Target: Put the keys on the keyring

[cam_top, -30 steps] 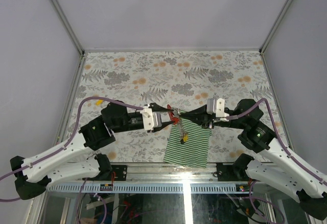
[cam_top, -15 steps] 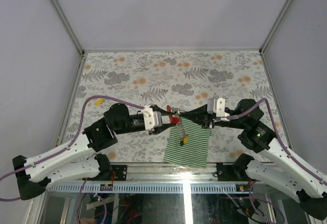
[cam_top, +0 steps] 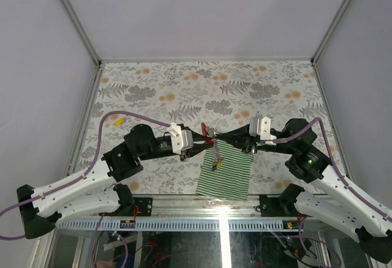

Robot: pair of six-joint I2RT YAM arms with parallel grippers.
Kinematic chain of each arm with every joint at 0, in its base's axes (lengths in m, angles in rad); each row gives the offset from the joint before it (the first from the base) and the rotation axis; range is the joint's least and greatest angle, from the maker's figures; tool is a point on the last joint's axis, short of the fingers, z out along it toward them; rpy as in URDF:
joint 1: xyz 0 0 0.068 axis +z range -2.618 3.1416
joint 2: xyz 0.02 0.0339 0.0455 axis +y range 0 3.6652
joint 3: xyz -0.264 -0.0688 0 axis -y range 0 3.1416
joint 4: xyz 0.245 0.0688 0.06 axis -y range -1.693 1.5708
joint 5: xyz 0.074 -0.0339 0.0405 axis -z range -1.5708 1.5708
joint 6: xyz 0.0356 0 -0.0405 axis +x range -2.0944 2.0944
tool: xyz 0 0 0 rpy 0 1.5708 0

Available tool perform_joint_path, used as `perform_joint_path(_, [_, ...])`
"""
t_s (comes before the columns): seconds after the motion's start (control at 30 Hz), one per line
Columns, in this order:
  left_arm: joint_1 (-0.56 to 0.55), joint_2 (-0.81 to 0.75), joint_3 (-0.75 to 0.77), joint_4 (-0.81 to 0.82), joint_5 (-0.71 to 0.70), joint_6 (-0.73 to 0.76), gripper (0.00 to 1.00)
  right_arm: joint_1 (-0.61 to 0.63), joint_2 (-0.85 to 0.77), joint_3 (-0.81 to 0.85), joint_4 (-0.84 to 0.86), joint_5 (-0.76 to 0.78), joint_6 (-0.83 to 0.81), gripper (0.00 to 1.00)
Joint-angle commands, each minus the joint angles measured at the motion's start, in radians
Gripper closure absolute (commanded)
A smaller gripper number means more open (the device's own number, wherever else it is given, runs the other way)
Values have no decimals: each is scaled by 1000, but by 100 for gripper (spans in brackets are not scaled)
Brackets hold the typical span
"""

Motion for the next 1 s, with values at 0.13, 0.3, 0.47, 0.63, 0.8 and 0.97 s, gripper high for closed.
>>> perform_joint_path(0.13, [-5, 5, 17, 55, 16, -17, 99, 3, -18, 37, 90, 33, 4, 100])
perform_joint_path(0.3, [-3, -20, 38, -16, 1, 12, 100, 4, -22, 35, 87, 37, -2, 100])
perform_joint_path(0.47, [-4, -41, 64, -73, -8, 39, 100, 3, -20, 32, 86, 37, 0, 100])
perform_joint_path(0.63, [-5, -40, 79, -81, 5, 45, 100, 4, -20, 31, 86, 35, 4, 100])
perform_joint_path(0.8, [-5, -18, 98, -75, 32, 47, 100, 4, -20, 32, 77, 31, 5, 100])
perform_joint_path(0.97, [-4, 1, 114, -56, 37, 51, 100, 4, -19, 31, 64, 28, 2, 100])
